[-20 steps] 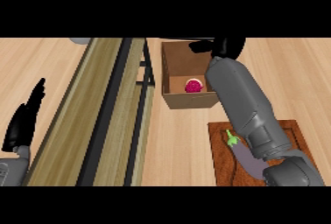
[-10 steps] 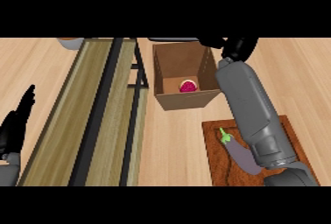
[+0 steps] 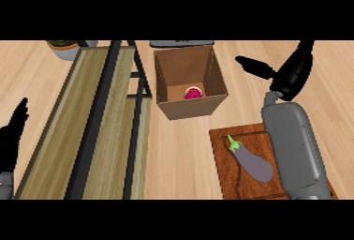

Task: Pick the cupcake from the cutting board and place it in the cardboard box

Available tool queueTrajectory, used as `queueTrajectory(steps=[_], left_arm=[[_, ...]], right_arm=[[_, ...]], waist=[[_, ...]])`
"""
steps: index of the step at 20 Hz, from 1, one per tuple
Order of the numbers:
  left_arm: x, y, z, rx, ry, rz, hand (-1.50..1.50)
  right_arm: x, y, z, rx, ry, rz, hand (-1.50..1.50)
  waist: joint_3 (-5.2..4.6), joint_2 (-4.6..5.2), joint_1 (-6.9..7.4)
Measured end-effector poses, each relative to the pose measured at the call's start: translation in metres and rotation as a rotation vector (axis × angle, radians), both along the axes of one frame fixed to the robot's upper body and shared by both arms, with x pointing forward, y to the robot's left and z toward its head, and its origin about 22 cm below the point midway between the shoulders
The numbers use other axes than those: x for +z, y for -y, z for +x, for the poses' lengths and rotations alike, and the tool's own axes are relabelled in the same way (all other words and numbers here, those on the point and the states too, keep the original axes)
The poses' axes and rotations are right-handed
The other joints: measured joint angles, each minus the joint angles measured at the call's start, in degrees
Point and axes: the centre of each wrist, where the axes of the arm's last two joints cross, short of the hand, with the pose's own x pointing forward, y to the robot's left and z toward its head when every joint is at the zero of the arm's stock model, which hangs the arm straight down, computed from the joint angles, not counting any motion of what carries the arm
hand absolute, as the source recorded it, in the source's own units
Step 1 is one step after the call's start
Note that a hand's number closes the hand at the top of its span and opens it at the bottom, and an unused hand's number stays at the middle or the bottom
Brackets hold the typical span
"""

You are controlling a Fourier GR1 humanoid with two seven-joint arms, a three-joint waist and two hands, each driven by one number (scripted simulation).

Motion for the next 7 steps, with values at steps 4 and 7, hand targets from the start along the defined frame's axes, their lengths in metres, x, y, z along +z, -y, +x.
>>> queueTrajectory(steps=[4,7], left_arm=[[-0.001,-0.001,-0.003,0.014,0.001,0.001,0.00],[-0.001,-0.001,-0.004,0.012,0.000,0.001,0.00]], right_arm=[[-0.004,0.028,-0.041,0.001,-0.014,-0.012,-1.50],[-0.002,0.046,-0.075,0.018,-0.041,-0.020,-1.50]], waist=[[0.06,-0.27,-0.66],[0.07,-0.27,-0.65]])
